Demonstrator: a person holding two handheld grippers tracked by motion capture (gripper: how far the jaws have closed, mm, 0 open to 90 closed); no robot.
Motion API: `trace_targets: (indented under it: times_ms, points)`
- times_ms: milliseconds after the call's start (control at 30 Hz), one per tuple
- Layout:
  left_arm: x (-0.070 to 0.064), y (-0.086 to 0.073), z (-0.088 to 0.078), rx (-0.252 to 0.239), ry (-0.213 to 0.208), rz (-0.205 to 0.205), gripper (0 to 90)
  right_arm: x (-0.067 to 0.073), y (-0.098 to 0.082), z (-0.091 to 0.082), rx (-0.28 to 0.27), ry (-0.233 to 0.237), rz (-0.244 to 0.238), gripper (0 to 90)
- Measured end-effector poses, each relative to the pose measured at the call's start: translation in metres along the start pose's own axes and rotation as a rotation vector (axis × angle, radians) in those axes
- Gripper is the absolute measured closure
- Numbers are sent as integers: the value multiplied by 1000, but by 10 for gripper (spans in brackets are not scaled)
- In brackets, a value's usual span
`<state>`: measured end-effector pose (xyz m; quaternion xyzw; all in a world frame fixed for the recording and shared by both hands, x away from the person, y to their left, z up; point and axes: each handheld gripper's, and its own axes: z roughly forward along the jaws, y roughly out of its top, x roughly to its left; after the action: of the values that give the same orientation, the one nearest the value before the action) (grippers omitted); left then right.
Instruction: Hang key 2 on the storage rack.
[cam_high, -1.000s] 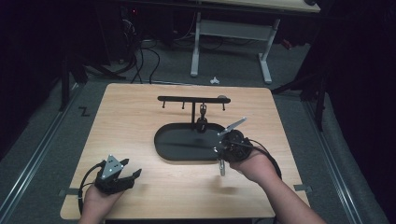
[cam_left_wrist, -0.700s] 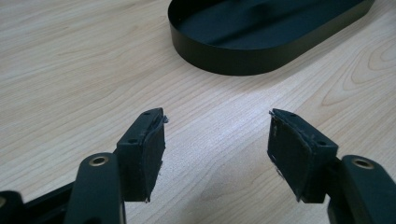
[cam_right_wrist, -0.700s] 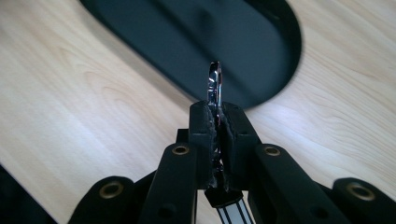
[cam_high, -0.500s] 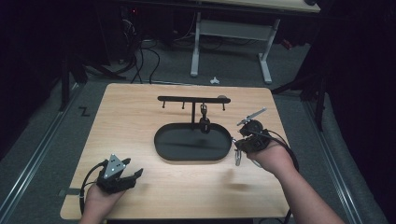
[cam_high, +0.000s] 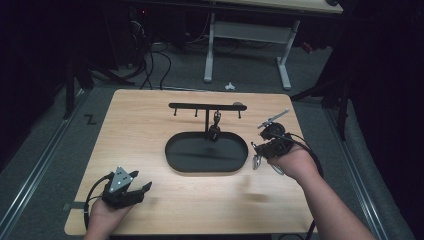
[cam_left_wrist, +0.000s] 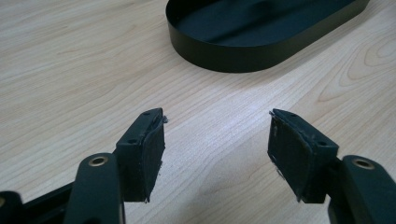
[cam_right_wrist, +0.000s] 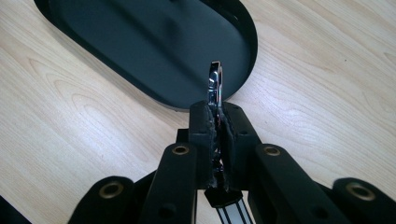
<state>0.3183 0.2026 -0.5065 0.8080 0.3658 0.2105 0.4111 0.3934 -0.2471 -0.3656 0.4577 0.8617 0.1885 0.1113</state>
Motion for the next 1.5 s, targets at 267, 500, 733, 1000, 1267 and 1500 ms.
trace_targets:
  times_ms: [267, 500, 733, 1000, 1267, 1500]
  points:
    - [0, -3, -5, -4, 21, -11, 370, -6, 11, -1, -3, 12, -2, 837]
    - [1, -5, -7, 0, 25, -14, 370, -6, 30, 0, -14, 9, -23, 837]
    - [2, -5, -9, -8, 30, -18, 370, -2, 54, -2, -36, 12, -40, 837]
    - [2, -6, -9, -6, 31, -16, 370, 1, 69, -6, -56, 13, -48, 838]
    - [3, -6, -10, -2, 28, -16, 370, -2, 78, -9, -70, 14, -41, 838]
    - [2, -6, -10, -4, 26, -14, 370, -5, 84, -8, -69, 20, -35, 838]
